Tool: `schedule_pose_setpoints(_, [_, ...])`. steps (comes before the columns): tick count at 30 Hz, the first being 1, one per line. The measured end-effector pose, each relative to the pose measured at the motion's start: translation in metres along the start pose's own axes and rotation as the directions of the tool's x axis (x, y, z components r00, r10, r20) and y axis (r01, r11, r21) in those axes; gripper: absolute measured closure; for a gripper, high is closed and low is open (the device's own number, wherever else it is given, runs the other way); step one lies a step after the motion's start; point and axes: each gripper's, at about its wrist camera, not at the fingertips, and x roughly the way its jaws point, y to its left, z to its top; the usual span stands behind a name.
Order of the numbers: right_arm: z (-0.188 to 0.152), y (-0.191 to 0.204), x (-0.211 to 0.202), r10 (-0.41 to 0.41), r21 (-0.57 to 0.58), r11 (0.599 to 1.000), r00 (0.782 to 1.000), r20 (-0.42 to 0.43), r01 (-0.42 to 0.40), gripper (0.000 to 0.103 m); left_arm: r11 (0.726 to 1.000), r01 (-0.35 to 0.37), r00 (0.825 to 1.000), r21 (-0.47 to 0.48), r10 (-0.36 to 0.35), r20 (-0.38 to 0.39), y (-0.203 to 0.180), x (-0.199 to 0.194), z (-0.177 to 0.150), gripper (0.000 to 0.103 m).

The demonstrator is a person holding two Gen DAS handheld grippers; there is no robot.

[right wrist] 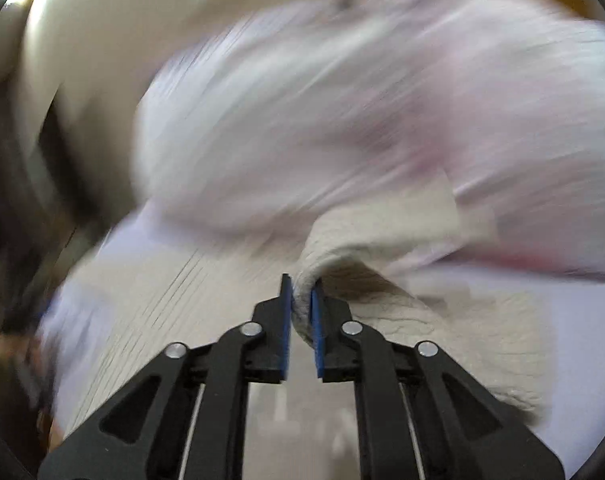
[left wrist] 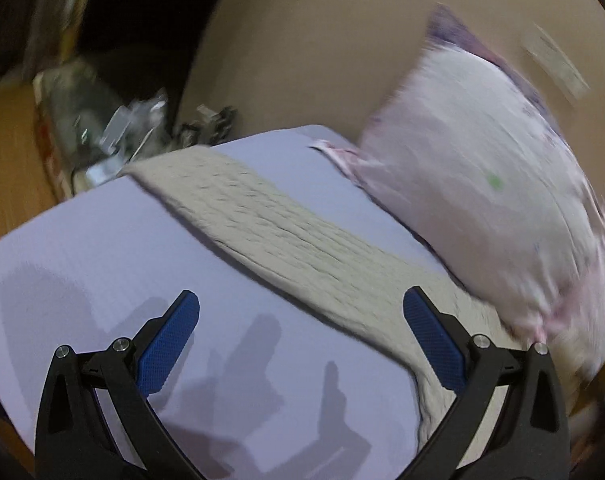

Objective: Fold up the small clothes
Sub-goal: 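Grasp the sweater sleeve with the right gripper and fold it across the body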

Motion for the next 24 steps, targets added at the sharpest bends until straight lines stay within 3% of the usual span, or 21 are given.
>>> schedule_pose_setpoints(2, [-0.014,0.023,0.018,0.03,-0.025,0.999,0.995,-0.092,-0.032,0.071,0.997,-0.016,1.0,-0.071,0.015,-0.015,0.012,0.01,0.01,0.002])
schedule_pose_setpoints(6, [-0.018,0.003,-0.015,0.003,0.026,1.0,1.0,0.023,-0.004,0.038,0.987,-0.022,0.999,-0.162,0.015,-0.039,0.028,0.028,0.024,0.016])
schedule_pose_setpoints(7, [-0.018,-0.012,-0.024,0.0,0.046,0.999,0.999,0.039,-0.001,0.036,0.982,-0.029,0.999,-0.187,0.02,-0.046,0.033,0.033,0.028,0.019])
schedule_pose_setpoints(14, [-0.041,-0.08,-0.068,-0.041,0.219,0.975,0.996,0.078,0.023,0.035,0.951,-0.061,0.998,-0.303,0.061,-0.009,0.056,0.053,0.055,0.031])
schedule_pose_setpoints(17, [-0.051,-0.096,-0.071,-0.04,0.261,0.965,0.995,0.09,0.015,0.035,0.948,-0.112,0.994,-0.298,0.111,-0.021,0.055,0.06,0.061,0.046])
schedule_pose_setpoints(18, [-0.054,-0.1,-0.072,-0.036,0.269,0.963,0.995,0.095,0.009,0.035,0.948,-0.126,0.992,-0.293,0.124,-0.026,0.054,0.062,0.063,0.058])
schedule_pose_setpoints(19, [-0.054,-0.103,-0.074,-0.035,0.275,0.961,0.994,0.101,0.006,0.035,0.948,-0.136,0.991,-0.289,0.131,-0.039,0.054,0.065,0.064,0.081])
schedule_pose_setpoints(20, [-0.056,-0.106,-0.078,-0.035,0.282,0.96,0.993,0.111,0.002,0.035,0.948,-0.143,0.99,-0.284,0.135,-0.046,0.051,0.066,0.065,0.09])
schedule_pose_setpoints(22, [-0.059,-0.113,-0.088,-0.037,0.297,0.955,0.991,0.131,-0.004,0.035,0.963,-0.135,0.991,-0.233,0.136,-0.012,0.033,0.058,0.066,0.095])
schedule_pose_setpoints(24, [-0.062,-0.124,-0.099,-0.05,0.321,0.947,0.986,0.158,-0.003,0.034,0.99,-0.106,0.993,-0.09,0.11,0.048,-0.008,0.042,0.067,0.096])
